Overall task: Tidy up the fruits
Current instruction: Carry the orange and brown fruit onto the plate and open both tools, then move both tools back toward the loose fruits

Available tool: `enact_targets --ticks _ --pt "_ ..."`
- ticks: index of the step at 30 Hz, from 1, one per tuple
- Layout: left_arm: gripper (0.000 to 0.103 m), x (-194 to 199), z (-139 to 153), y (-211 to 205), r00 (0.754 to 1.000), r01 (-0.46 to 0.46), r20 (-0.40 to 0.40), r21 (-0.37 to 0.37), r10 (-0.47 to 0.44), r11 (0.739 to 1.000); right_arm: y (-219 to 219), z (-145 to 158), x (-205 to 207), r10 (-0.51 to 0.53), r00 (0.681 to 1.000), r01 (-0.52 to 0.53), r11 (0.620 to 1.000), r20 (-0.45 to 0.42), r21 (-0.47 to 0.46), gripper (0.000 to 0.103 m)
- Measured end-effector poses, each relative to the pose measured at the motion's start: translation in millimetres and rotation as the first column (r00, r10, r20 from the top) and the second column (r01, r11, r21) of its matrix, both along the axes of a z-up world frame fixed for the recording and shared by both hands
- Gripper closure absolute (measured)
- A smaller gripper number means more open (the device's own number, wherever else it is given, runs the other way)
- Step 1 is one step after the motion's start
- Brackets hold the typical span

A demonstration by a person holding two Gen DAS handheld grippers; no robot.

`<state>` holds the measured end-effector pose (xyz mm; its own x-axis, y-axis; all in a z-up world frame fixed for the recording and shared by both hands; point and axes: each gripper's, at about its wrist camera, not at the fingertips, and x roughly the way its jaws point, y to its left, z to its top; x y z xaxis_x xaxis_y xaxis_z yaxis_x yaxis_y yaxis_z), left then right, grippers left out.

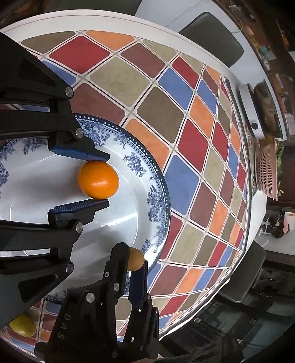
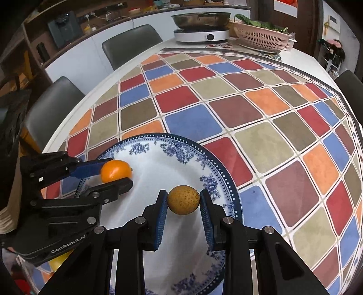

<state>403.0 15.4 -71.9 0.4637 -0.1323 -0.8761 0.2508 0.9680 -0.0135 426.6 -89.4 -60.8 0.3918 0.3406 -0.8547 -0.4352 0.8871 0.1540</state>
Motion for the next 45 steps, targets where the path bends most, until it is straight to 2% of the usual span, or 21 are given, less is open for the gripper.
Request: enact_targets --ticks 6,8,9,10,15,21,32,45 --pt "0.068 2.5 0.3 -0.2 1.000 0.003 0.001 0.006 -0.003 1.000 0.9 -2.9 2.3 0.002 1.000 -0.002 1.000 0.000 -0.008 0.073" --pt "0.058 1.2 4.0 0.0 1.000 0.000 0.015 0.010 0.000 1.000 0.2 -1.2 2.2 -0.003 1.000 0.003 1.000 0.002 -0.002 0.072" --pt "0.058 -0.4 6.8 0.7 1.000 -0.003 0.024 0.011 0.003 1.000 -0.5 0.2 1.9 -0.004 1.000 0.004 1.000 0.002 0.007 0.071" --pt "0.058 -1.9 9.4 1.6 1.000 -0.008 0.030 0.015 0.007 1.000 -0.9 1.9 1.2 -0.004 1.000 0.004 1.000 0.003 0.012 0.065" --pt "0.058 -18.3 28.0 5.5 0.997 -0.031 0.074 0.027 0.029 0.999 -6.0 14.2 -9.0 -0.021 0.999 0.021 1.000 0.039 0.002 0.064" --pt "0.058 -57.4 59.4 7.2 0.986 -0.069 0.156 0.035 0.063 0.997 -13.5 40.5 -36.6 -0.038 0.994 0.036 0.999 0.104 0.017 0.064" --pt "0.053 -134.6 105.1 8.1 0.960 -0.083 0.268 -0.007 0.082 0.997 -20.3 85.6 -106.4 -0.037 0.980 0.026 0.998 0.194 0.060 0.064" --pt "0.045 -220.0 128.7 17.2 0.931 -0.100 0.353 -0.010 0.097 0.995 -10.3 99.2 -188.4 0.023 0.974 -0.042 0.996 0.226 0.078 0.064"
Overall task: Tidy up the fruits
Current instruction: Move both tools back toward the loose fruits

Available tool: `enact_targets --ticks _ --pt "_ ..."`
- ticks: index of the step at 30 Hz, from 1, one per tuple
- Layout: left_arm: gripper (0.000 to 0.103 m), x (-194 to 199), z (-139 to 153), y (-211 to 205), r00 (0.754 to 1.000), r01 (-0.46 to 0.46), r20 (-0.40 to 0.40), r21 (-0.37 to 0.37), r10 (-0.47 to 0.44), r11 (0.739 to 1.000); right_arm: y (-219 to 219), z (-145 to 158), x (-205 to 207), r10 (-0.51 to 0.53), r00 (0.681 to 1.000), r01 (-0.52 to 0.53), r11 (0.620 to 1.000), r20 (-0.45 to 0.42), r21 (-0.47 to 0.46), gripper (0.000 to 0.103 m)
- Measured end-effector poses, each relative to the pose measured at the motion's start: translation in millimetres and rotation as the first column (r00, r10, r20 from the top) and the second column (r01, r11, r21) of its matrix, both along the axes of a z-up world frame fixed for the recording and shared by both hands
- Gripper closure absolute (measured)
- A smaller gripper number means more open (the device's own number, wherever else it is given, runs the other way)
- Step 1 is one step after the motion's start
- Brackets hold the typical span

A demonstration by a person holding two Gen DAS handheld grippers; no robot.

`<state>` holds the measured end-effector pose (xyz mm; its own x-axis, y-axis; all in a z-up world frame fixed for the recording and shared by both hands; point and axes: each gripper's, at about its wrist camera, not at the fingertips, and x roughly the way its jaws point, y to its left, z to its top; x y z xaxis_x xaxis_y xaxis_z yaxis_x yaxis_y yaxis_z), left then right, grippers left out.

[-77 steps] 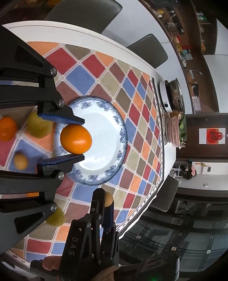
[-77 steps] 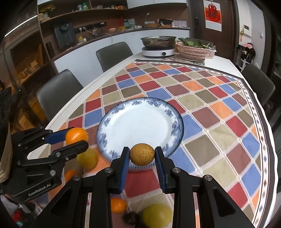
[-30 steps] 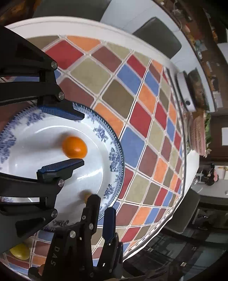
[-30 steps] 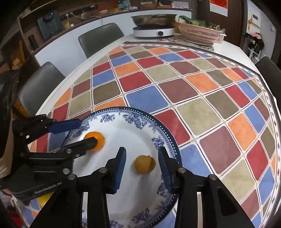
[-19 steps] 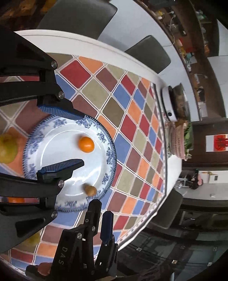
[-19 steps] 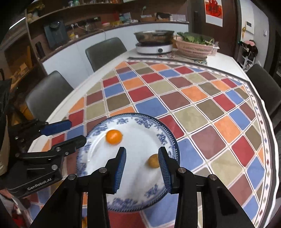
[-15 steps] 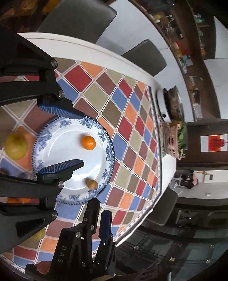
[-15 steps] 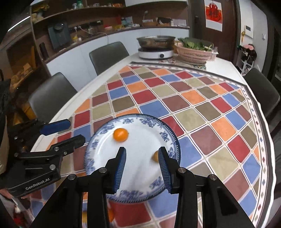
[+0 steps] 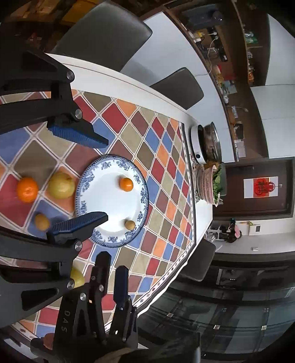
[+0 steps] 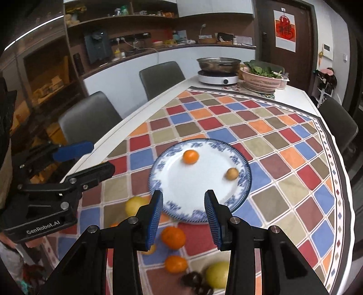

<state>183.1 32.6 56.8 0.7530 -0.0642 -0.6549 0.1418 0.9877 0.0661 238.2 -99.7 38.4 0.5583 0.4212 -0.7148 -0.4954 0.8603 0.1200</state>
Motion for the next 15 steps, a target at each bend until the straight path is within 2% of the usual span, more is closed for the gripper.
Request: enact_targets --ticks 6,8,9,15 --pt "0.042 -28.7 -3.5 5.2 1.000 -0.012 0.006 -0.008 0.012 1.000 3.2 -5.0 -23.6 0.016 0.999 -0.017 1.000 -0.034 -0.018 0.064" --pt "0.041 -35.4 -6.9 6.9 1.000 -0.019 0.001 -0.010 0.019 1.000 4.2 -8.5 -29.5 0.021 0.998 -0.022 0.999 -0.052 -0.030 0.057" --pt "0.041 -38.8 -9.0 7.6 1.000 -0.022 -0.003 -0.011 0.022 1.000 4.6 -10.4 -32.3 0.020 0.998 -0.022 0.999 -0.057 -0.040 0.056" --pt "0.040 -52.4 -29.4 11.1 0.998 -0.028 -0.063 -0.020 0.027 0.999 7.7 -25.1 -46.3 0.034 0.995 -0.044 0.994 -0.096 -0.099 0.056"
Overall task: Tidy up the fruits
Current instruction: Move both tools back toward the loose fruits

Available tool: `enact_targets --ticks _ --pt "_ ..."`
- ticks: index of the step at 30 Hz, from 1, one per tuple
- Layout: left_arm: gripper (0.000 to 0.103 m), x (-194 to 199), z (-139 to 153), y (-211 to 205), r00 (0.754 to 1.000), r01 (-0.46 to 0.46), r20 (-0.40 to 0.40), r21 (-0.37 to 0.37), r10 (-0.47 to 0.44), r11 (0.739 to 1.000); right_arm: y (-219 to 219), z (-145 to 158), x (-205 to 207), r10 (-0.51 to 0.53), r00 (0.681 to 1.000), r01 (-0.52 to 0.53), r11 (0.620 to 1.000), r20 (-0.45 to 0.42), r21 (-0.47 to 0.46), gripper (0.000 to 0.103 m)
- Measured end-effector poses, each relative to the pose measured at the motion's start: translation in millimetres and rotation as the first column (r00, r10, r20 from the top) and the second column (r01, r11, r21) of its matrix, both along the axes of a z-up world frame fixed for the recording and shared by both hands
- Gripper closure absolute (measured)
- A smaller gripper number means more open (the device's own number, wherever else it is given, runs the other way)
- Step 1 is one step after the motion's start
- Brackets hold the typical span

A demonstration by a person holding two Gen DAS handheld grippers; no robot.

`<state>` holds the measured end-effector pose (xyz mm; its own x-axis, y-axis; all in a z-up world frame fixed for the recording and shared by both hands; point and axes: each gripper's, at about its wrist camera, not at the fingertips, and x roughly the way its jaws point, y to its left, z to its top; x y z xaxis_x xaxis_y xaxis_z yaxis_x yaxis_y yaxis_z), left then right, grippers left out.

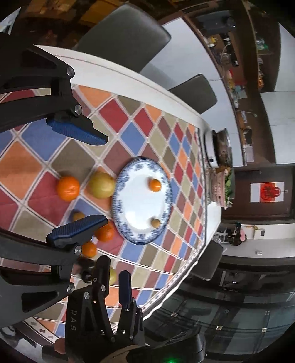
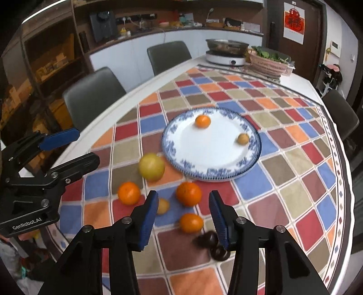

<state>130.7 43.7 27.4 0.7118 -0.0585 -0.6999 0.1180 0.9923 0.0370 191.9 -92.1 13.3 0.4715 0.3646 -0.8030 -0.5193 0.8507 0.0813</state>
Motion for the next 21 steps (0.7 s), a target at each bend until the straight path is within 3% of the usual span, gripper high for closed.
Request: enact_targets --ticks 13,21 --pt "0.040 4.9 -45.7 -0.8 0.991 0.001 -0.134 0.011 0.000 1.000 3.3 -43.5 -0.5 0.025 0.989 -0.037 0.996 -0.146 -0.080 0.056" --pt "0.040 19.3 -74.1 1.1 0.975 0.021 -0.222 0.006 -0.019 1.000 7.2 -58.7 8.3 0.036 0.986 -0.059 0.989 -0.166 -0.132 0.056"
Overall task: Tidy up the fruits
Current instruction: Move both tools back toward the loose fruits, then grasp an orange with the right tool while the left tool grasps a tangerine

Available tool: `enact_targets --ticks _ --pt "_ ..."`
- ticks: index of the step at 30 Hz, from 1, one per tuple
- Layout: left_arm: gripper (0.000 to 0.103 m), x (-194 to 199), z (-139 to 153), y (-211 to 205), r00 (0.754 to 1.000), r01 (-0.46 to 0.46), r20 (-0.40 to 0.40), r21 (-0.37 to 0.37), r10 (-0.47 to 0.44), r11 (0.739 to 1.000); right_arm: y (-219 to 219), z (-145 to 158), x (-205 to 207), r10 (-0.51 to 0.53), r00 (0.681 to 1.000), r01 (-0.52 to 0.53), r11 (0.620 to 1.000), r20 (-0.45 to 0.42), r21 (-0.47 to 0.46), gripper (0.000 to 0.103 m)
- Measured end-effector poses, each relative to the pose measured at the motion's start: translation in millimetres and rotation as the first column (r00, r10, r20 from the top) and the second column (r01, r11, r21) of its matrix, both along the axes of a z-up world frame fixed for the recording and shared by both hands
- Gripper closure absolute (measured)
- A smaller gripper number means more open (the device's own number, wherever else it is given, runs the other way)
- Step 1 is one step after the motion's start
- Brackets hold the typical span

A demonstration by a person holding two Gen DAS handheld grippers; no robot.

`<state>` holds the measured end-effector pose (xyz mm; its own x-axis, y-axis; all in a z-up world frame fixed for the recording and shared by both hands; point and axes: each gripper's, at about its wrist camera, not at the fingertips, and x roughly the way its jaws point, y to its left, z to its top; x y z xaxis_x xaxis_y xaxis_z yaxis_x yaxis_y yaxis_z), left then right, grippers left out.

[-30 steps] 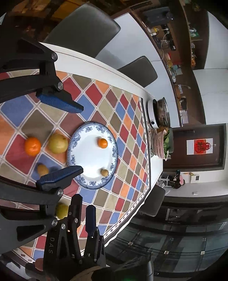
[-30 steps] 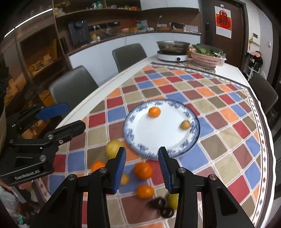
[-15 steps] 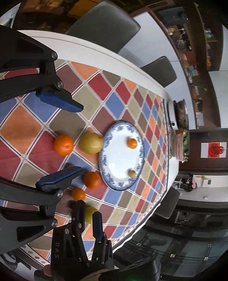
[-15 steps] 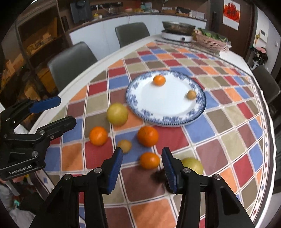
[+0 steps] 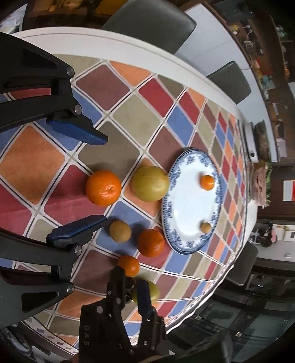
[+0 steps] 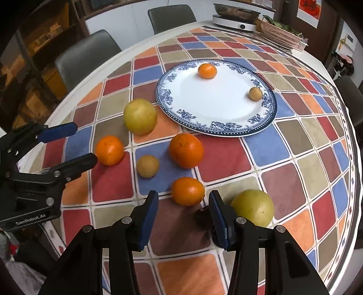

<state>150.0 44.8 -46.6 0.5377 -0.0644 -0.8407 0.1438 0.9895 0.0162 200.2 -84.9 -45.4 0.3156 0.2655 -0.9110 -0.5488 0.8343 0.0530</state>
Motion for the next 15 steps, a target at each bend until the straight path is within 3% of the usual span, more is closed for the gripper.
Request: enact_targets --ticks 10,15 --pt "0.041 16.8 -20.5 -0.6 0.999 0.018 -0.044 -0.022 -0.019 1.000 6.7 -13.8 12.8 0.030 0.999 -0.031 0.999 -0.031 -0.027 0.056" --pt "0.054 21.3 -25.9 -1.2 0.998 0.024 -0.062 -0.043 -0.026 0.999 8.0 -18.8 15.2 0.035 0.998 -0.036 0.999 -0.043 -0.029 0.056"
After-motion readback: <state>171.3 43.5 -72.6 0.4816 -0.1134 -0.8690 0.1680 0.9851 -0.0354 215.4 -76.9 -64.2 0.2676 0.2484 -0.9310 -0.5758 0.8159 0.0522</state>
